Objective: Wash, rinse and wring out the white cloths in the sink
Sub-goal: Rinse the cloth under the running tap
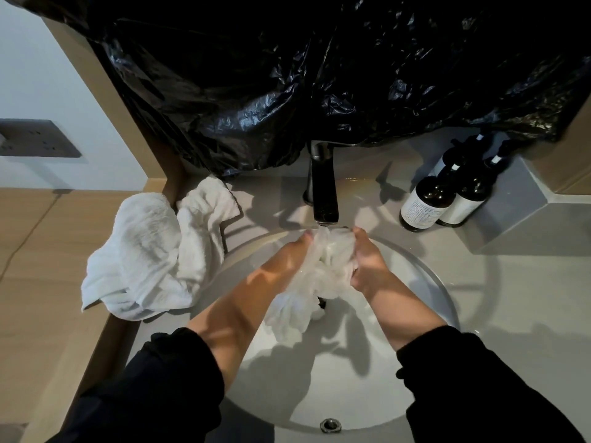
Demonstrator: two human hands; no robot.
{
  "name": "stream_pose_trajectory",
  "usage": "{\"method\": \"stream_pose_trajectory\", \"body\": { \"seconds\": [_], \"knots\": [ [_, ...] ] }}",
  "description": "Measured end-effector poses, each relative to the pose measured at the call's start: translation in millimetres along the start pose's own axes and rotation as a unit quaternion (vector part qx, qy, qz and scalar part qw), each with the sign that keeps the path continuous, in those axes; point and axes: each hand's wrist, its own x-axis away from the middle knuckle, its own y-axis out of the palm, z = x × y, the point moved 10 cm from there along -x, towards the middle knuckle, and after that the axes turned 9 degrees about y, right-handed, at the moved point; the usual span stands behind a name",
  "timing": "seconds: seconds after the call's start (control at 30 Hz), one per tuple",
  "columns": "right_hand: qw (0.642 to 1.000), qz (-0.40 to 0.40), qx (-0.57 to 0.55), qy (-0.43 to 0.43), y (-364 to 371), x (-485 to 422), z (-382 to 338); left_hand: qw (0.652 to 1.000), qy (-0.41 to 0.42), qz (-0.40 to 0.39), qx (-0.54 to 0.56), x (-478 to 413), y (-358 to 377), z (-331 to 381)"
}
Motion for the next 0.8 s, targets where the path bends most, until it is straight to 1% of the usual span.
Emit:
{"method": "stream_pose_trajectory", "body": {
  "seconds": [0.03, 0.07, 0.1, 0.13, 0.17, 0.2, 0.23, 0.27, 0.3, 0.33, 0.37, 0.4, 0.43, 0.47, 0.5, 0.53, 0.57, 0.63, 0.67, 0.7, 0.73, 0.77, 0.8],
  "knots": [
    [1.0, -0.019, 0.004, 0.015, 2.3, 0.8, 7.0, 0.999, -0.001, -0.002, 0.036, -2.4, -0.1, -2.4],
    [0.999, -0.021, 0.027, 0.0, 3.9, 2.5, 9.5, 0.998, 0.002, -0.009, 0.064, -6.1, -1.6, -5.8],
    [0.996, -0.026, 0.064, -0.056, 11.7, 9.8, 4.2, 0.995, 0.015, -0.021, 0.092, -11.8, -1.5, -8.7],
    [0.984, -0.021, 0.112, -0.134, 21.6, 25.1, -6.1, 0.996, 0.012, -0.014, 0.084, -11.2, -2.8, -9.7],
    [0.961, -0.003, 0.18, -0.21, 30.3, 38.5, -14.6, 0.997, 0.011, 0.001, 0.075, -9.2, -5.0, -8.3],
    [0.94, 0.023, 0.224, -0.257, 36.8, 47.1, -18.9, 0.998, 0.009, 0.006, 0.06, -7.8, -4.0, -9.7],
    [0.932, 0.046, 0.246, -0.262, 38.4, 41.8, -23.6, 0.999, 0.023, -0.015, 0.032, -4.0, -3.7, -13.1],
    [0.936, 0.072, 0.263, -0.224, 36.3, 33.1, -26.0, 0.999, 0.026, -0.03, 0.0, -5.6, -2.9, -17.1],
    [0.943, 0.095, 0.273, -0.162, 31.4, 21.7, -25.5, 0.998, 0.022, -0.039, -0.039, -2.8, -11.2, -26.2],
    [0.964, 0.098, 0.226, -0.103, 22.7, 12.3, -24.6, 0.997, 0.026, -0.014, -0.071, -0.4, -22.5, -23.5],
    [0.975, 0.08, 0.2, -0.054, 20.2, 3.9, -23.3, 0.994, 0.07, -0.012, -0.081, 5.6, -31.8, -13.1],
    [0.991, 0.017, 0.136, -0.002, 26.5, -0.4, -17.9, 0.994, 0.073, -0.059, -0.062, 9.9, -28.7, -10.5],
    [0.996, -0.046, 0.069, 0.02, 33.2, -0.6, -19.5, 0.985, 0.058, -0.148, -0.061, 10.7, -20.4, -18.4],
    [0.996, -0.079, -0.004, 0.042, 32.8, -1.2, -18.6, 0.974, 0.024, -0.2, -0.105, 14.1, -17.8, -29.4],
    [0.989, -0.115, -0.061, 0.065, 35.2, -1.9, -15.2, 0.976, -0.048, -0.179, -0.118, 24.3, -22.4, -39.3],
    [0.982, -0.138, -0.095, 0.091, 37.3, -3.5, -10.9, 0.976, -0.051, -0.18, -0.115, 29.1, -31.3, -39.1],
    [0.974, -0.147, -0.11, 0.129, 36.8, -2.4, -2.6, 0.965, -0.102, -0.199, -0.139, 31.7, -39.6, -54.4],
    [0.954, -0.176, -0.168, 0.178, 31.1, 2.8, 16.6, 0.941, -0.143, -0.196, -0.236, 34.9, -45.4, -56.0],
    [0.938, -0.204, -0.211, 0.187, 28.3, 3.5, 23.2, 0.951, -0.157, -0.173, -0.202, 32.3, -48.5, -53.8],
    [0.923, -0.234, -0.24, 0.19, 26.0, 6.0, 30.8, 0.968, -0.159, -0.138, -0.134, 27.9, -51.2, -53.5],
    [0.913, -0.268, -0.245, 0.186, 26.7, 10.8, 39.9, 0.977, -0.166, -0.126, -0.053, 28.3, -49.3, -54.0],
    [0.912, -0.285, -0.239, 0.171, 27.2, 15.7, 46.5, 0.977, -0.165, -0.134, 0.02, 26.0, -44.5, -53.8],
    [0.914, -0.29, -0.239, 0.151, 29.2, 14.4, 51.6, 0.973, -0.17, -0.14, 0.07, 26.4, -39.0, -51.3]
  ]
}}
